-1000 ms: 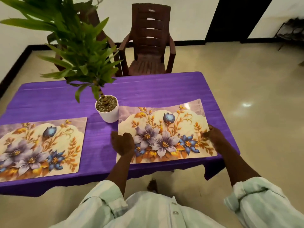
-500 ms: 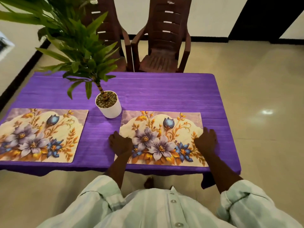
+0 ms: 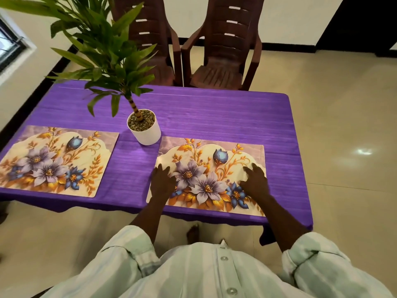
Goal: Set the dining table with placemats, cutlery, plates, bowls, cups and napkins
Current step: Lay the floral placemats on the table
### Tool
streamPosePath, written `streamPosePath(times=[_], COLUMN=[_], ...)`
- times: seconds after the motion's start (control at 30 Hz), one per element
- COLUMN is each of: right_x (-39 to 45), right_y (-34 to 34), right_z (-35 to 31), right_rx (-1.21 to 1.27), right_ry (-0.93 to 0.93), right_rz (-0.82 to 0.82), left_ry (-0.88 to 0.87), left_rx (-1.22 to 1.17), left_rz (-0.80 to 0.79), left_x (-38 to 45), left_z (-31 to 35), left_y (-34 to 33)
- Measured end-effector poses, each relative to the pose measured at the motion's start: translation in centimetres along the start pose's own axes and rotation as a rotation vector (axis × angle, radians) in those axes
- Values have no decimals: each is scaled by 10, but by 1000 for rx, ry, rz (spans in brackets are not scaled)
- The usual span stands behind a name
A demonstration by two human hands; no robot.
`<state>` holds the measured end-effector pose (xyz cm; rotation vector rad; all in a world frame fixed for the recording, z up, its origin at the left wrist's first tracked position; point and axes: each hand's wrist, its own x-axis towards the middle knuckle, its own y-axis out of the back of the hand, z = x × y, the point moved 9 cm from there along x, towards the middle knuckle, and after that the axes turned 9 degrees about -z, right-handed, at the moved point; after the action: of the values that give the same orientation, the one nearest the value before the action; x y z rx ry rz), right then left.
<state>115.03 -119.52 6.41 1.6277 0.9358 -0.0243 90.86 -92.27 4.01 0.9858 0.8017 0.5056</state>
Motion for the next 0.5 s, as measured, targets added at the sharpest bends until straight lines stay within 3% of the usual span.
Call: streamPosePath(times=[0.5], right_x=[-1], right_y=[-2], right_z=[-12], right_rx=[-31], right_ry=[-16], right_rz=[-6], left_ry=[4], left_rx=[16], left_rz=[3], left_x=[-6], left_z=[-5], left_y=[4])
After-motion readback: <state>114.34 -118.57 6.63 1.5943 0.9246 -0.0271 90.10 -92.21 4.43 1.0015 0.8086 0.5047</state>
